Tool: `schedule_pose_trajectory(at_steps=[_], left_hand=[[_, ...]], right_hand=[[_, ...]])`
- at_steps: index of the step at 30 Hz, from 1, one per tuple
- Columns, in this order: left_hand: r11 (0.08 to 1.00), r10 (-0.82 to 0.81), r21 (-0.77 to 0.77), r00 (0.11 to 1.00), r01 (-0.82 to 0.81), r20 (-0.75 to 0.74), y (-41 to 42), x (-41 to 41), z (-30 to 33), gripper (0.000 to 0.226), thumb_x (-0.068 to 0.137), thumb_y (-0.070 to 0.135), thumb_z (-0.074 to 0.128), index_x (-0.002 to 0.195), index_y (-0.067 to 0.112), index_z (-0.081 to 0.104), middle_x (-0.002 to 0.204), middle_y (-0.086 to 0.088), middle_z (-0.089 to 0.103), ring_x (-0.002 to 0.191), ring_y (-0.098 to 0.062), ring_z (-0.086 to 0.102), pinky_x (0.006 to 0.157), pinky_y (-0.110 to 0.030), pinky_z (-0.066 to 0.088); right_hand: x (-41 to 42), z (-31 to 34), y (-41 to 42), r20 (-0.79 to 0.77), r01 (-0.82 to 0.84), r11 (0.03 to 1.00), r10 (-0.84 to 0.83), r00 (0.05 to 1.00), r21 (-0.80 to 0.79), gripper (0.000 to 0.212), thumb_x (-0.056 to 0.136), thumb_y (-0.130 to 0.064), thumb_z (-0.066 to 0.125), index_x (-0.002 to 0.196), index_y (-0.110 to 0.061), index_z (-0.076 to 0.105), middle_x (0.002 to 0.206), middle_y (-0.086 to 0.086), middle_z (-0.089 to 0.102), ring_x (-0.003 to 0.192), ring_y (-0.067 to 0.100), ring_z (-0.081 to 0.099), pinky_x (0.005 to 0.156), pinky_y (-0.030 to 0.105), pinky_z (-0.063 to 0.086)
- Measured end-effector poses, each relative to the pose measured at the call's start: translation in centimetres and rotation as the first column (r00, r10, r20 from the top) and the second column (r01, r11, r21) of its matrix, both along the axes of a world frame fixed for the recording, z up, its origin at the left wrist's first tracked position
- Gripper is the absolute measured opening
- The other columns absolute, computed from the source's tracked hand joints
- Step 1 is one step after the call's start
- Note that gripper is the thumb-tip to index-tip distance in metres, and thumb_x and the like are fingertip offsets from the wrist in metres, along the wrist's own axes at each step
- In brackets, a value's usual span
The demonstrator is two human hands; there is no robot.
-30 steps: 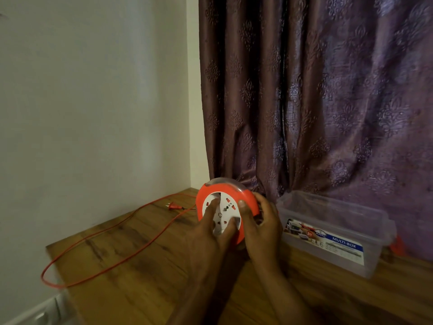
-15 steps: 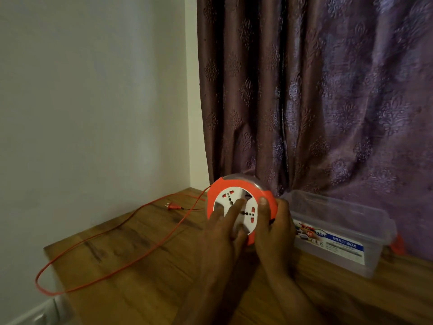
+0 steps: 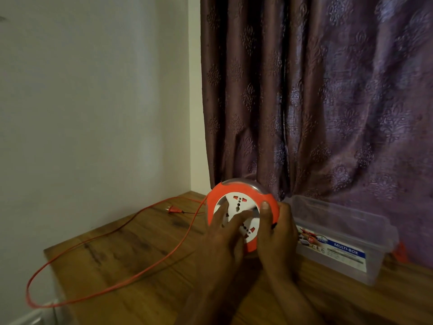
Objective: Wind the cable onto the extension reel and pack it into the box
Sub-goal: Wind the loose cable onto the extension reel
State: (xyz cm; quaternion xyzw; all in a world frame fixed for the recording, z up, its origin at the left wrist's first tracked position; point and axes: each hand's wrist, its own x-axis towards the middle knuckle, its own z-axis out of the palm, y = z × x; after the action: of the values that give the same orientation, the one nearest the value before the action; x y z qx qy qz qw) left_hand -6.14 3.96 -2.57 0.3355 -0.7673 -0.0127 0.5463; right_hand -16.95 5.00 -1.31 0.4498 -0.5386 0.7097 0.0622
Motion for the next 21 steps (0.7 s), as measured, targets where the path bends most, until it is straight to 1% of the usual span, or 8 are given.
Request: schedule_pose_trajectory(at_steps=[2, 5, 9, 11, 13, 15, 18, 21], left_hand=[[0.999, 0.005, 0.042, 0.993, 0.0, -0.118, 0.2, -0.1, 0.2, 0.045, 0.09, 0.045, 0.041, 0.135, 0.041, 0.037, 0.144, 0.016, 0.037, 0.122, 0.014, 0.035, 0.087, 0.001, 0.034], [0.992, 0.105, 0.087, 0.968, -0.087, -0.227, -0.2, 0.2, 0.4, 0.047, 0.088, 0.054, 0.045, 0.132, 0.039, 0.035, 0.128, 0.008, 0.051, 0.095, 0.007, 0.049, 0.067, -0.001, 0.039], [0.983, 0.098, 0.174, 0.976, -0.064, -0.193, -0.8, 0.5, -0.2, 0.059, 0.083, 0.071, 0.04, 0.136, 0.047, 0.031, 0.128, 0.005, 0.057, 0.1, -0.007, 0.059, 0.081, -0.022, 0.053], [0.966, 0.039, 0.257, 0.978, 0.015, -0.204, -0.8, 0.1, -0.5, 0.064, 0.079, 0.076, 0.038, 0.137, 0.052, 0.026, 0.129, 0.004, 0.058, 0.101, -0.007, 0.06, 0.08, -0.016, 0.051], [0.947, 0.024, 0.318, 0.973, 0.051, -0.229, -0.7, -0.4, -0.6, 0.068, 0.076, 0.076, 0.041, 0.138, 0.05, 0.026, 0.133, 0.006, 0.054, 0.102, -0.003, 0.057, 0.075, -0.004, 0.041], [0.933, 0.026, 0.355, 0.967, 0.068, -0.254, -0.6, -0.7, -0.6, 0.07, 0.075, 0.072, 0.043, 0.139, 0.047, 0.028, 0.131, 0.008, 0.054, 0.096, 0.0, 0.057, 0.072, -0.004, 0.04], [0.929, 0.059, 0.365, 0.946, 0.066, -0.32, -0.4, -0.7, -0.6, 0.07, 0.073, 0.073, 0.043, 0.137, 0.045, 0.035, 0.11, 0.016, 0.059, 0.079, 0.01, 0.053, 0.063, -0.003, 0.037], [0.909, 0.077, 0.406, 0.922, 0.091, -0.379, -0.4, -0.6, -0.7, 0.07, 0.072, 0.074, 0.045, 0.133, 0.042, 0.043, 0.103, 0.01, 0.067, 0.08, 0.0, 0.06, 0.064, -0.011, 0.042]], right_hand=[[0.1, 0.1, 0.0, -0.017, 0.038, 0.999, -0.038, 0.999, -0.034, 0.038, 0.09, -0.06, 0.036, 0.093, -0.024, 0.049, 0.087, -0.002, 0.063, 0.08, 0.017, 0.063, 0.066, 0.036, 0.053], [0.2, 0.0, 0.0, -0.002, 0.056, 0.997, -0.056, 0.998, -0.056, 0.044, 0.086, -0.06, 0.037, 0.095, -0.02, 0.052, 0.087, -0.003, 0.062, 0.08, 0.016, 0.062, 0.063, 0.03, 0.05], [0.5, -0.1, 0.1, 0.001, 0.069, 0.996, -0.069, 0.998, -0.056, 0.042, 0.085, -0.063, 0.037, 0.095, -0.023, 0.049, 0.087, -0.006, 0.061, 0.076, 0.001, 0.059, 0.057, 0.008, 0.042], [0.8, -0.2, 0.2, -0.017, 0.08, 0.995, -0.082, 0.997, -0.066, 0.04, 0.085, -0.06, 0.04, 0.097, -0.023, 0.049, 0.087, -0.007, 0.059, 0.073, -0.009, 0.052, 0.061, 0.001, 0.039], [1.2, -0.3, 0.2, -0.029, 0.091, 0.994, -0.093, 0.995, -0.065, 0.041, 0.085, -0.058, 0.041, 0.098, -0.02, 0.05, 0.088, -0.007, 0.057, 0.069, -0.008, 0.048, 0.061, 0.001, 0.037], [1.6, -0.6, 0.2, -0.045, 0.097, 0.994, -0.099, 0.994, -0.052, 0.04, 0.084, -0.059, 0.04, 0.098, -0.022, 0.048, 0.087, -0.009, 0.054, 0.071, -0.008, 0.049, 0.058, 0.006, 0.034], [2.4, -0.8, 0.4, -0.091, 0.093, 0.995, -0.097, 0.991, -0.044, 0.038, 0.084, -0.059, 0.042, 0.098, -0.024, 0.048, 0.088, -0.011, 0.053, 0.076, -0.012, 0.049, 0.056, 0.005, 0.036], [2.7, -0.8, 0.4, -0.122, 0.077, 0.994, -0.085, 0.989, -0.071, 0.039, 0.086, -0.053, 0.045, 0.101, -0.017, 0.051, 0.09, -0.008, 0.054, 0.076, -0.01, 0.049, 0.065, -0.004, 0.035]])
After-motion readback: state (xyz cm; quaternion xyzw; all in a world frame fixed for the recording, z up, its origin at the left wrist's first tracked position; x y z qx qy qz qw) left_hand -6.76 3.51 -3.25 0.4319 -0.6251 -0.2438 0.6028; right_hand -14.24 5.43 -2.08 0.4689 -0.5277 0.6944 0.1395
